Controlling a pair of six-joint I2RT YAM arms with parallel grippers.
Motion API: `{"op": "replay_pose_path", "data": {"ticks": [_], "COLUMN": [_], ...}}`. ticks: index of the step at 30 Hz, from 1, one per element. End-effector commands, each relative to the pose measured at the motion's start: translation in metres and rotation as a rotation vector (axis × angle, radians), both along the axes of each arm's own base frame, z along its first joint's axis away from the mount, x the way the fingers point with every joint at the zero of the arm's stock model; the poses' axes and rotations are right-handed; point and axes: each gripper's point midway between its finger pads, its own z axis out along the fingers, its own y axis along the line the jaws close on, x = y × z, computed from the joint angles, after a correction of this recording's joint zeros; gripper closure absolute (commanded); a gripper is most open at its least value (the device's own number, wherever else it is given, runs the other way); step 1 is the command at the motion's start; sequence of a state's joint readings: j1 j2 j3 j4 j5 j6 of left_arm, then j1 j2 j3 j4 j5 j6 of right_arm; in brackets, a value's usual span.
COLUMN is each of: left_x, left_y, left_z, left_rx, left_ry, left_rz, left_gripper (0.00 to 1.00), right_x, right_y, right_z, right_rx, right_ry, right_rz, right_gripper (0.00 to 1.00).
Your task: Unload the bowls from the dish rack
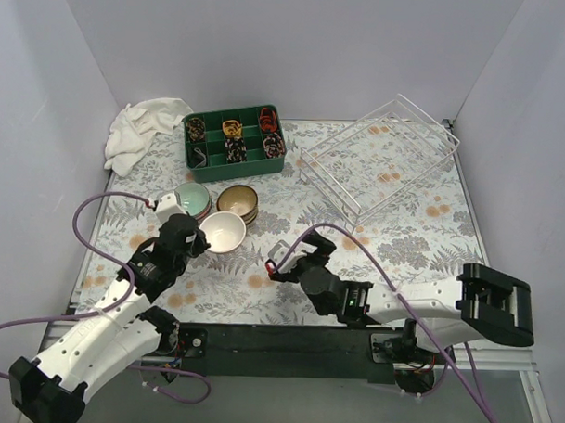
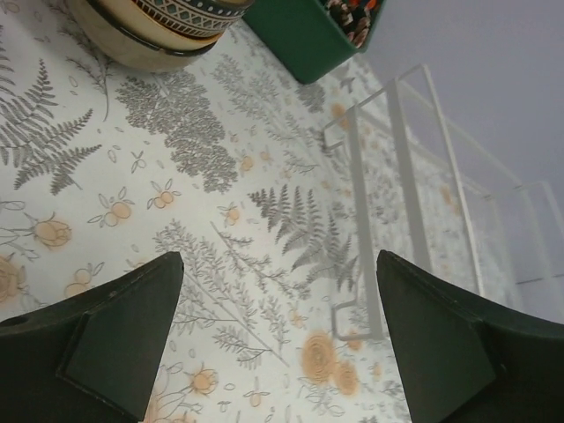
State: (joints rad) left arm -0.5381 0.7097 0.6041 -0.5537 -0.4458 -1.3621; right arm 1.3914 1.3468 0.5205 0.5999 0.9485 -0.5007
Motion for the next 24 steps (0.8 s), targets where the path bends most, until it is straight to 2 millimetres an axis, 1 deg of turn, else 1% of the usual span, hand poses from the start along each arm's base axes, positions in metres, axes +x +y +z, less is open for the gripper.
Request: {"op": "replay_pose_path", "data": {"ticks": [1, 2, 3, 4, 5, 6, 7, 8, 9, 10, 11, 12, 13, 14, 16, 17, 24], "left_x": [0.004, 0.002, 0.003, 0.001, 0.001, 0.000, -0.002, -0.002, -0.003, -0.002, -0.003, -0.003, 0.000, -0.001, 0.001, 0.000, 0.008], "left_y": [0.020, 0.022, 0.023, 0.025, 0.027, 0.027, 0.031, 0.033, 0.035, 0.038, 0.041, 0.042, 0.041, 0.044, 0.048, 0.051, 0.049], "left_z": [-0.001, -0.002, -0.001, -0.006, -0.008, -0.009, -0.017, -0.020, -0.024, -0.026, -0.033, -0.036, -0.035, -0.039, -0.044, -0.047, -0.064], "left_rx": [-0.062, -0.072, -0.099, -0.102, -0.114, -0.144, -0.140, -0.148, -0.167, -0.168, -0.161, -0.172, -0.183, -0.177, -0.168, -0.153, -0.114], "left_ry": [-0.063, -0.070, -0.076, -0.074, -0.075, -0.082, -0.076, -0.076, -0.079, -0.089, -0.083, -0.084, -0.096, -0.097, -0.093, -0.094, -0.081], "left_rz": [0.176, 0.190, 0.215, 0.232, 0.248, 0.268, 0.293, 0.312, 0.340, 0.361, 0.375, 0.392, 0.400, 0.418, 0.448, 0.462, 0.468], "left_gripper": [1.00, 1.00, 1.00, 1.00, 1.00, 1.00, 1.00, 1.00, 1.00, 1.00, 1.00, 1.00, 1.00, 1.00, 1.00, 1.00, 1.00], "right_x": [-0.001, -0.004, 0.003, 0.004, 0.002, 0.010, 0.011, 0.009, 0.015, 0.012, 0.013, 0.019, 0.018, 0.023, 0.024, 0.026, 0.031], "right_y": [0.010, 0.014, 0.008, 0.007, 0.012, 0.006, 0.003, 0.003, -0.002, -0.002, -0.003, -0.009, -0.011, -0.016, -0.021, -0.026, -0.046], "right_z": [0.003, 0.009, 0.006, 0.007, 0.014, 0.014, 0.013, 0.017, 0.016, 0.013, 0.016, 0.014, 0.011, 0.012, 0.012, 0.014, 0.017], "right_rx": [0.233, 0.266, 0.272, 0.291, 0.339, 0.356, 0.359, 0.381, 0.407, 0.411, 0.439, 0.450, 0.445, 0.459, 0.472, 0.482, 0.528], "right_ry": [0.254, 0.289, 0.319, 0.343, 0.385, 0.403, 0.426, 0.447, 0.468, 0.503, 0.523, 0.539, 0.564, 0.569, 0.584, 0.585, 0.569], "right_rz": [0.038, 0.081, 0.064, 0.067, 0.098, 0.077, 0.075, 0.093, 0.074, 0.092, 0.089, 0.068, 0.070, 0.052, 0.042, 0.029, -0.012], "right_gripper": [0.01, 0.01, 0.02, 0.01, 0.01, 0.01, 0.01, 0.01, 0.01, 0.01, 0.02, 0.01, 0.01, 0.02, 0.01, 0.01, 0.01]}}
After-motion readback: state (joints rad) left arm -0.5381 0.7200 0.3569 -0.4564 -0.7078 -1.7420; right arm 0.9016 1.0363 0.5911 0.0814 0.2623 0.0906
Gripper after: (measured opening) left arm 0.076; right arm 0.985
